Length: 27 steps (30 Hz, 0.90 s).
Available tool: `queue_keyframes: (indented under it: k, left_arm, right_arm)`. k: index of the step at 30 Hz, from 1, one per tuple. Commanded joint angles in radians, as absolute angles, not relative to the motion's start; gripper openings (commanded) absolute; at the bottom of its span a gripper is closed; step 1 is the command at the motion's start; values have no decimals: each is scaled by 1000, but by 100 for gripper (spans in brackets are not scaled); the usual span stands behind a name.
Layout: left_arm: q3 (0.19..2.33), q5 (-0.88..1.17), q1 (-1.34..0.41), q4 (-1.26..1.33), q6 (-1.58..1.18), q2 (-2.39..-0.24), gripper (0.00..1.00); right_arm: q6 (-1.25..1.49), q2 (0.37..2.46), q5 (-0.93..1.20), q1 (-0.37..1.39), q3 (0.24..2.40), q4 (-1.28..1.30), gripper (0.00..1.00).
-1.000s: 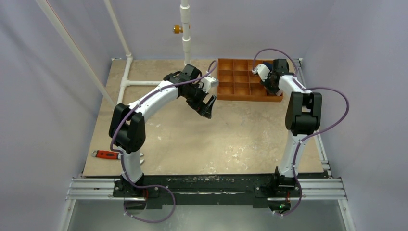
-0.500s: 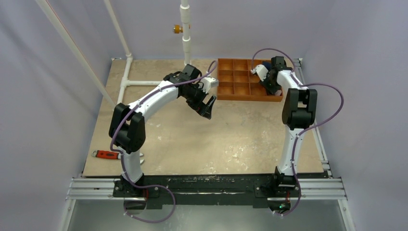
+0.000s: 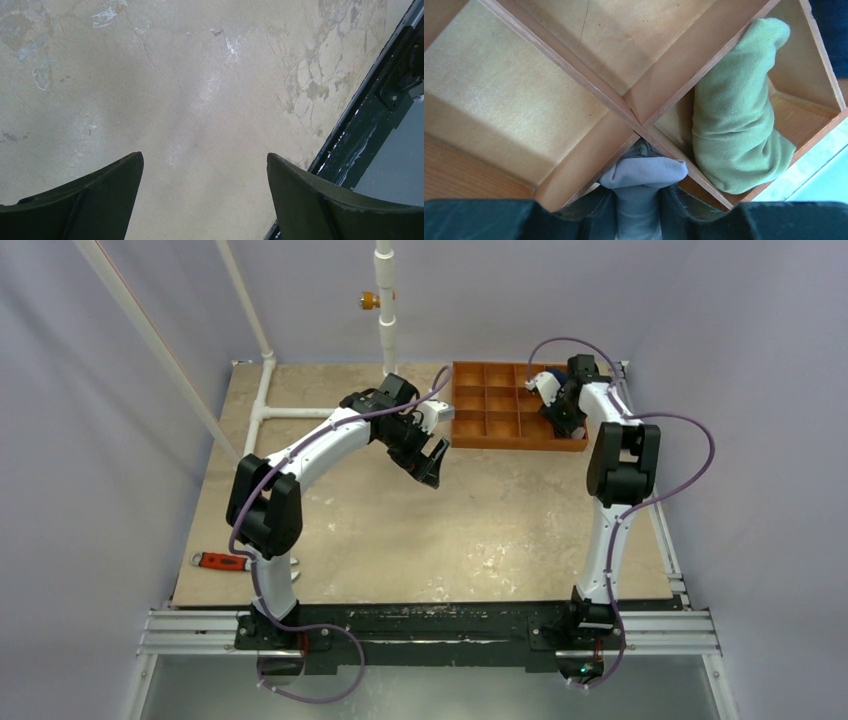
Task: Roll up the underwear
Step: Place the underwear in the storage box.
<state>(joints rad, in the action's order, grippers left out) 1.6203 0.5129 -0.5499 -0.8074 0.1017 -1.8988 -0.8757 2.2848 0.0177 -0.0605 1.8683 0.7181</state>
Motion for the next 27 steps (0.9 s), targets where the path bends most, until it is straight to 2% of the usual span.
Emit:
queue_keyframes:
  k: [1, 2, 4, 27]
  left_arm:
    - [1628, 538, -543, -811, 121, -1876, 92]
    - [1629, 538, -543, -811, 122, -1876, 92]
    - [1629, 541, -541, -812, 122, -1875, 92]
    - [1631, 525, -536, -828, 137, -1846, 91]
  right_arm:
    - [-819, 2334, 115, -74, 1815, 788, 38]
    - [-808, 2320, 121, -75, 1810, 778, 46]
    - [-791, 2301, 124, -78, 1801, 761, 53]
    - [-714, 2120, 186, -92, 1860, 837, 56]
